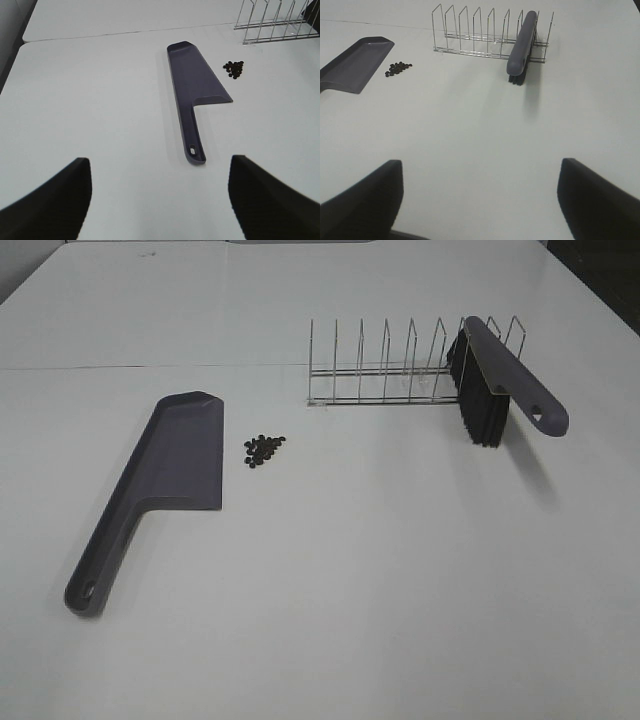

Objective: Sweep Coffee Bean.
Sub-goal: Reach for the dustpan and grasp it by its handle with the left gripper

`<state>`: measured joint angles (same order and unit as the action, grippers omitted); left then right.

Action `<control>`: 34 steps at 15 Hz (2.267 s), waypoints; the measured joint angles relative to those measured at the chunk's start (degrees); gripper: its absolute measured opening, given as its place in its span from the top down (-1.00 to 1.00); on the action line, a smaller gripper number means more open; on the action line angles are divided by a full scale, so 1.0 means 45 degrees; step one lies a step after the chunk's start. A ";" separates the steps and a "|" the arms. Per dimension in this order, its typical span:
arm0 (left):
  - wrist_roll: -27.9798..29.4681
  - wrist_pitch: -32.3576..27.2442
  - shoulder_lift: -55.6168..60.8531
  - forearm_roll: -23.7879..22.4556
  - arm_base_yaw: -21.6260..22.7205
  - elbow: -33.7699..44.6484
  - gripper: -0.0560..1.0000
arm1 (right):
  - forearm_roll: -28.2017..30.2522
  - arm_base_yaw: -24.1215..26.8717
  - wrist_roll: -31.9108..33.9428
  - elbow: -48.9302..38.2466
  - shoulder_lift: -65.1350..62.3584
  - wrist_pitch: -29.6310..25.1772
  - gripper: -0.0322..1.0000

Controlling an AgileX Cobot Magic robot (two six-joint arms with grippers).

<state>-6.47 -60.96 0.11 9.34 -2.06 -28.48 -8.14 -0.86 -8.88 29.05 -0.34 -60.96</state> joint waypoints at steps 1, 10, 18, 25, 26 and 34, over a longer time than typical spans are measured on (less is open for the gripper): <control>0.0000 0.0000 0.0000 0.0000 0.0000 0.0000 -0.42 | 0.0000 0.0000 0.0000 0.0000 0.0000 0.0000 -0.45; 0.0000 0.0000 0.0000 0.0000 0.0000 0.0000 -0.42 | 0.0000 0.0000 0.0000 0.0000 0.0000 0.0000 -0.45; 0.0000 0.0000 0.0000 0.0000 0.0000 0.0000 -0.42 | 0.0000 0.0000 0.0000 0.0000 0.0000 0.0000 -0.45; 0.0000 0.0000 0.0000 0.0000 0.0000 0.0000 -0.42 | 0.0000 0.0000 0.0000 0.0000 0.0000 0.0000 -0.45; 0.0000 0.0000 0.0000 0.0000 0.0000 0.0000 -0.42 | 0.0000 0.0000 0.0000 0.0000 0.0000 0.0000 -0.45; 0.0000 0.0000 0.0000 0.0000 0.0000 0.0000 -0.42 | 0.0000 0.0000 0.0000 0.0000 0.0000 0.0000 -0.45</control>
<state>-6.47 -60.96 0.11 9.34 -2.06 -28.48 -8.14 -0.86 -8.88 29.05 -0.34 -60.96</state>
